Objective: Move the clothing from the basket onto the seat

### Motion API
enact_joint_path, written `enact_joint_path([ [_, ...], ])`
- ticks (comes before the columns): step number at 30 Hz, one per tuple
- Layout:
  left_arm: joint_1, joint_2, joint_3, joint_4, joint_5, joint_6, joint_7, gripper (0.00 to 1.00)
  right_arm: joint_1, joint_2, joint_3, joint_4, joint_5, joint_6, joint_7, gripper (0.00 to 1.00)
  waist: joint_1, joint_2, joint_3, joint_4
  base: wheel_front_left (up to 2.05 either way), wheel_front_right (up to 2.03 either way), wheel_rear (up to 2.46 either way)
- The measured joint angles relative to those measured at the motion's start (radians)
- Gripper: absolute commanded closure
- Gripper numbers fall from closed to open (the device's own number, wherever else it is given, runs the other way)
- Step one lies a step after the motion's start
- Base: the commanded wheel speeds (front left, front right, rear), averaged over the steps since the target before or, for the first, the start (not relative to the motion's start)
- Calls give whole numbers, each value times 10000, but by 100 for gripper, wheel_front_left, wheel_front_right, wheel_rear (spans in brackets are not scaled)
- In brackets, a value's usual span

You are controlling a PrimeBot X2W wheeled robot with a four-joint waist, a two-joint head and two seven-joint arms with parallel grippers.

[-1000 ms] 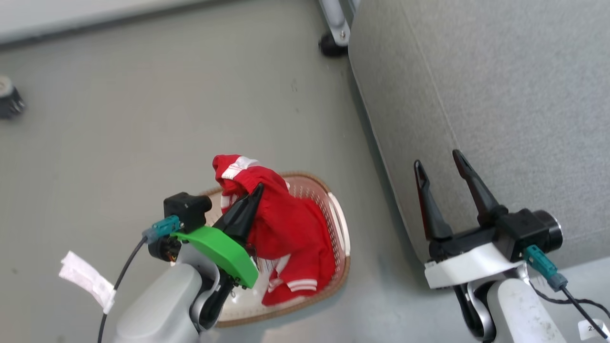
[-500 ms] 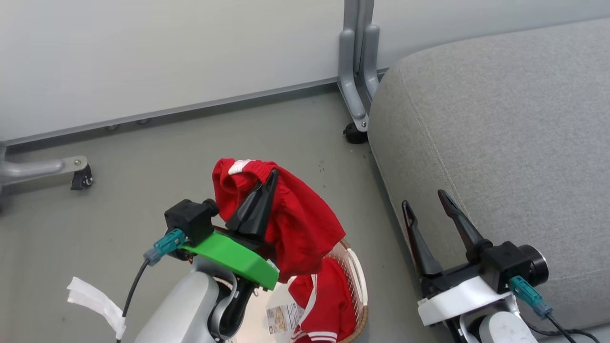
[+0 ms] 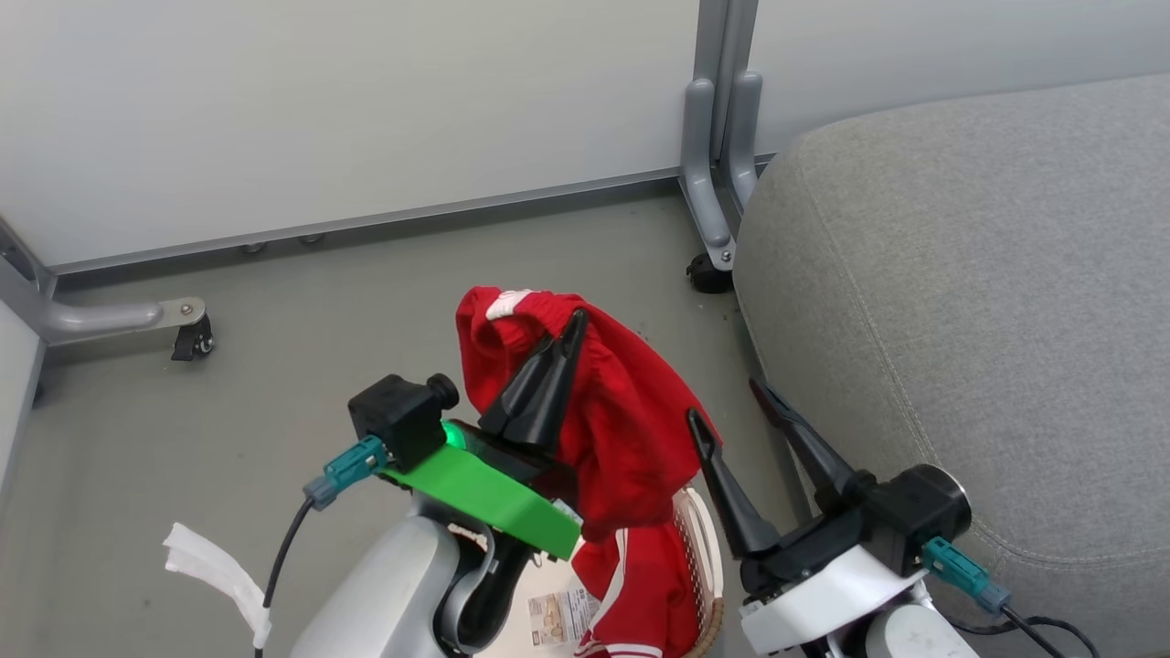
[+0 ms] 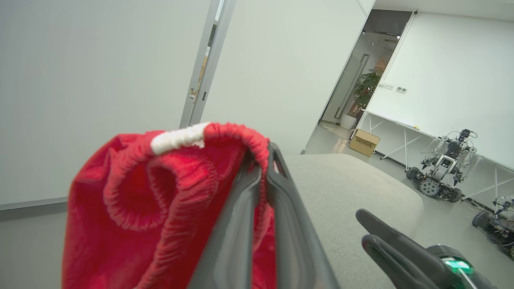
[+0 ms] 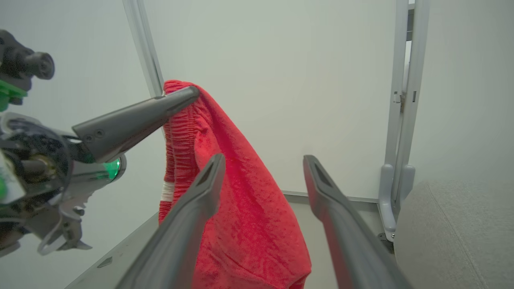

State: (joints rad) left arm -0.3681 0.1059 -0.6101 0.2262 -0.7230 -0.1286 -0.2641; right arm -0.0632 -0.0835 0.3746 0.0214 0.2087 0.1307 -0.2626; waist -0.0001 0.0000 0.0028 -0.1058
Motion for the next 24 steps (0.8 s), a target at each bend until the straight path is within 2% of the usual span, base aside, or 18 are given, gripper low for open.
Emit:
enact_joint_path([
  [8,-364,-17,-1043,-174,-63,0,0,100,-471,-163,579,142,69,0,0,0,0,0,44,103,0,0,0],
  [17,-592,-65,-1709,-596,-221,0,0,100,-442,-493,1035,1409,25,0,0,0,0,0,-86,158,0,0,0],
  [18,-593,-63,-1737,-596,-230,0,0,100,-428,-499,1068,1503,25,0,0,58,0,0,-106,153,0,0,0],
  [19,-593,-63,-1749,-596,-232,0,0,100,-428,-514,1118,1567,29,0,0,100,0,0,-123,144,0,0,0],
  [24,-593,-31,-1774,-537,-270,0,0,100,-397,-543,1189,1661,86,0,0,100,0,0,-185,86,0,0,0],
])
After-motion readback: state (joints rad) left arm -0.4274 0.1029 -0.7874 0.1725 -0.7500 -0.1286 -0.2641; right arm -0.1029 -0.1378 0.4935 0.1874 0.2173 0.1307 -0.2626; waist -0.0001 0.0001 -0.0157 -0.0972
